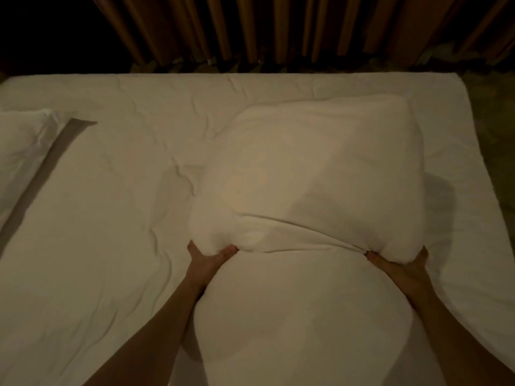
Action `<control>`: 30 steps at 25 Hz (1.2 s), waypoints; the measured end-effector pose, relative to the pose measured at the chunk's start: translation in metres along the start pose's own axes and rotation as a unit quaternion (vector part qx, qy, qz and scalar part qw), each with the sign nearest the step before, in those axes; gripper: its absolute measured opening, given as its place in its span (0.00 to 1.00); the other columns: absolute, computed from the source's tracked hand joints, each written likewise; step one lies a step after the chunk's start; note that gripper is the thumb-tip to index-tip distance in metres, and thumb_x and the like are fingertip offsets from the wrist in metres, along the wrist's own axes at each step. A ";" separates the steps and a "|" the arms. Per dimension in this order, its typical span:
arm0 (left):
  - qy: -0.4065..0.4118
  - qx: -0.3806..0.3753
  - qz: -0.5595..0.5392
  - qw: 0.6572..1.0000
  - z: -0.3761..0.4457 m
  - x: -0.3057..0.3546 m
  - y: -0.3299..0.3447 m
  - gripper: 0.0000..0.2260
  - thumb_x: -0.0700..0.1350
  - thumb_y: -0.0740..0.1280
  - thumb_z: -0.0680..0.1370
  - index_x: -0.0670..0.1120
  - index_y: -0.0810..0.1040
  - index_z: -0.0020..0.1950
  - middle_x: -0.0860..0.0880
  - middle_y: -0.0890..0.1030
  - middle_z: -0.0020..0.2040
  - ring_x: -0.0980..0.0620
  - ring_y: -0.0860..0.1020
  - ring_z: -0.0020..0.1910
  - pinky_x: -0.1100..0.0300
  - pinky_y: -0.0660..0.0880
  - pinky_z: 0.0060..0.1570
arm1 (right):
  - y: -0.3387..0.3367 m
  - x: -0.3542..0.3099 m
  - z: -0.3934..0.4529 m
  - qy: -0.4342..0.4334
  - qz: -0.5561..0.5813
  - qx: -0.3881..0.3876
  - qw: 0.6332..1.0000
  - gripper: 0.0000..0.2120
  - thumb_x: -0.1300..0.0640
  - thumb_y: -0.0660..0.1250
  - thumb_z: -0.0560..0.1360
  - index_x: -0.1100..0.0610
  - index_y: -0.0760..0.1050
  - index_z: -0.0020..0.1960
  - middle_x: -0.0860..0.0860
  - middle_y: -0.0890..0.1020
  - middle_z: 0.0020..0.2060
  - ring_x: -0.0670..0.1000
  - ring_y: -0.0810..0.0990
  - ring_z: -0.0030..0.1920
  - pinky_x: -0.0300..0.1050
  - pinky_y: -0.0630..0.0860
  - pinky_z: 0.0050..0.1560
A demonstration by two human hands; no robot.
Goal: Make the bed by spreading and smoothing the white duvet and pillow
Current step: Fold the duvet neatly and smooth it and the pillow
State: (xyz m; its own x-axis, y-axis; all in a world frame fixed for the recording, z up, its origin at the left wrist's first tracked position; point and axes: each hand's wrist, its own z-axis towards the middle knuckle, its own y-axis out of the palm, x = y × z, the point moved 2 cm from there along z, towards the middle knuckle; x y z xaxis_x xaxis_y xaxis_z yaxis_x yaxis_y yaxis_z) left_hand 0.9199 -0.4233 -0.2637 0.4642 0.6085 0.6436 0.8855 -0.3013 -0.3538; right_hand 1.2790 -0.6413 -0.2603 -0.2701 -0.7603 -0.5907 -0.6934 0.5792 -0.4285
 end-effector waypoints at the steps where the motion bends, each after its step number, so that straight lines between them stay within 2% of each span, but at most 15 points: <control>1: -0.008 0.005 0.007 1.000 -0.002 0.001 -0.003 0.53 0.59 0.82 0.64 0.52 0.51 0.77 0.48 0.74 0.63 0.45 0.75 0.58 0.52 0.72 0.57 | -0.002 -0.005 -0.007 -0.001 -0.001 0.004 1.000 0.79 0.29 0.76 0.37 0.43 0.42 0.81 0.58 0.65 0.77 0.61 0.68 0.73 0.58 0.66 0.72; 3: -0.005 0.004 0.011 1.000 -0.009 0.006 -0.016 0.49 0.60 0.83 0.63 0.50 0.58 0.74 0.50 0.75 0.61 0.47 0.76 0.57 0.52 0.75 0.57 | -0.008 -0.017 -0.026 -0.023 -0.012 0.015 1.000 0.80 0.28 0.76 0.37 0.47 0.45 0.81 0.58 0.65 0.77 0.61 0.69 0.73 0.56 0.66 0.71; 6: 0.031 0.011 0.013 0.999 -0.029 0.025 -0.049 0.54 0.71 0.82 0.52 0.49 0.69 0.72 0.51 0.80 0.63 0.49 0.81 0.57 0.49 0.79 0.58 | -0.016 -0.036 -0.072 -0.078 -0.003 0.041 0.996 0.77 0.26 0.76 0.37 0.52 0.54 0.81 0.56 0.68 0.76 0.59 0.71 0.71 0.51 0.69 0.66; 9: 0.065 0.028 0.022 0.997 -0.049 0.050 -0.101 0.53 0.73 0.81 0.51 0.49 0.72 0.69 0.52 0.80 0.61 0.49 0.80 0.58 0.49 0.79 0.59 | -0.004 -0.046 -0.124 -0.104 0.023 0.062 0.992 0.71 0.22 0.76 0.40 0.51 0.63 0.77 0.55 0.73 0.72 0.58 0.75 0.68 0.52 0.72 0.64; 12: 0.085 0.052 0.027 0.995 -0.059 0.076 -0.177 0.50 0.75 0.79 0.50 0.51 0.75 0.65 0.52 0.82 0.58 0.51 0.82 0.53 0.49 0.81 0.54 | 0.039 -0.073 -0.171 -0.127 0.034 0.049 0.990 0.72 0.21 0.75 0.41 0.52 0.61 0.78 0.56 0.72 0.73 0.59 0.73 0.70 0.56 0.71 0.68; 15: 0.112 0.076 0.020 0.991 -0.050 0.099 -0.264 0.49 0.75 0.79 0.49 0.53 0.75 0.64 0.53 0.83 0.56 0.52 0.83 0.52 0.50 0.82 0.50 | 0.100 -0.121 -0.222 -0.154 0.041 0.033 0.987 0.74 0.19 0.73 0.40 0.52 0.59 0.79 0.57 0.70 0.75 0.60 0.71 0.71 0.58 0.69 0.70; 19: 0.153 0.101 -0.018 0.983 -0.016 0.113 -0.402 0.49 0.74 0.80 0.52 0.52 0.73 0.67 0.54 0.82 0.59 0.52 0.82 0.55 0.48 0.80 0.56 | 0.215 -0.182 -0.292 -0.206 0.061 0.029 0.976 0.76 0.20 0.72 0.38 0.53 0.60 0.79 0.56 0.68 0.76 0.58 0.69 0.73 0.53 0.67 0.71; 21: 0.169 0.092 -0.039 0.981 0.020 0.112 -0.469 0.47 0.71 0.81 0.55 0.54 0.73 0.69 0.56 0.81 0.61 0.54 0.81 0.57 0.49 0.79 0.58 | 0.284 -0.206 -0.321 -0.208 0.072 0.020 0.975 0.75 0.22 0.73 0.38 0.53 0.60 0.79 0.56 0.69 0.75 0.58 0.70 0.73 0.53 0.67 0.70; 25: 0.150 0.092 -0.031 0.984 0.130 0.091 -0.590 0.43 0.73 0.80 0.55 0.54 0.77 0.64 0.52 0.84 0.58 0.52 0.83 0.54 0.46 0.81 0.55 | 0.421 -0.238 -0.359 -0.184 0.058 0.005 0.981 0.73 0.21 0.73 0.38 0.52 0.63 0.77 0.57 0.73 0.72 0.60 0.74 0.69 0.54 0.70 0.67; 27: 0.146 0.085 -0.038 0.985 0.174 0.086 -0.626 0.43 0.73 0.80 0.56 0.54 0.77 0.65 0.53 0.84 0.57 0.52 0.84 0.54 0.46 0.82 0.54 | 0.478 -0.245 -0.361 -0.180 0.060 0.012 0.982 0.73 0.21 0.73 0.36 0.51 0.64 0.77 0.57 0.74 0.72 0.60 0.75 0.68 0.54 0.72 0.66; 30: 0.133 0.074 -0.064 0.986 0.210 0.082 -0.642 0.45 0.72 0.79 0.55 0.51 0.73 0.65 0.53 0.82 0.56 0.51 0.82 0.53 0.49 0.81 0.53 | 0.538 -0.238 -0.348 -0.150 0.039 0.042 0.987 0.71 0.25 0.73 0.39 0.52 0.61 0.78 0.59 0.71 0.73 0.62 0.73 0.70 0.56 0.70 0.68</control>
State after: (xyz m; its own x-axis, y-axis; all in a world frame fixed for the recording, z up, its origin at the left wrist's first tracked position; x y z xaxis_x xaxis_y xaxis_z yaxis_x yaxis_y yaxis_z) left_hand 0.3848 -0.0256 -0.1257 0.3550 0.4143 0.8381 0.9337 -0.1112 -0.3405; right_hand 0.7382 -0.2511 -0.1123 -0.1009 -0.5983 -0.7949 -0.6179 0.6639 -0.4212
